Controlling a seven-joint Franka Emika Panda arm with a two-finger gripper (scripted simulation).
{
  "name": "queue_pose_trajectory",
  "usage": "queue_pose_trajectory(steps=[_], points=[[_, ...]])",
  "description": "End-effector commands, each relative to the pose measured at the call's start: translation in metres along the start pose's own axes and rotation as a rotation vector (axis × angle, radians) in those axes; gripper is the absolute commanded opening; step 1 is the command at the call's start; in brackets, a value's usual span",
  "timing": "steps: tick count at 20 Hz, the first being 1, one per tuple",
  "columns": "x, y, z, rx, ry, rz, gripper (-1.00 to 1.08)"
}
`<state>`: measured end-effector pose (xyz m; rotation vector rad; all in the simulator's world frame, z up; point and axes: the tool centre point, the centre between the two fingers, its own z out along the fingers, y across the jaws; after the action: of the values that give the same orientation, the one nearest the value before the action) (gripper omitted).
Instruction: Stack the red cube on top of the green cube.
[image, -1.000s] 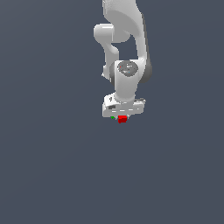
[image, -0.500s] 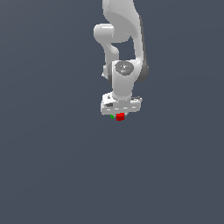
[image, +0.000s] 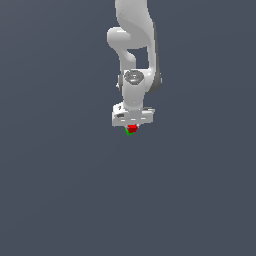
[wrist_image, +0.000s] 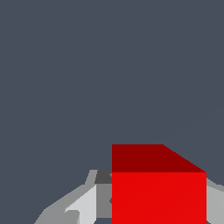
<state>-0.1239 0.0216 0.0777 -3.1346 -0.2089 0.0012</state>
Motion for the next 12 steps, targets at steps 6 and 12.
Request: queue_pose_trajectory(steps=[6, 12], points=[[-0.024, 0.007, 0.013, 0.000, 0.001, 0.000, -1.00], [-0.027, 0.009, 0.015, 0.000, 0.001, 0.000, 1.00]])
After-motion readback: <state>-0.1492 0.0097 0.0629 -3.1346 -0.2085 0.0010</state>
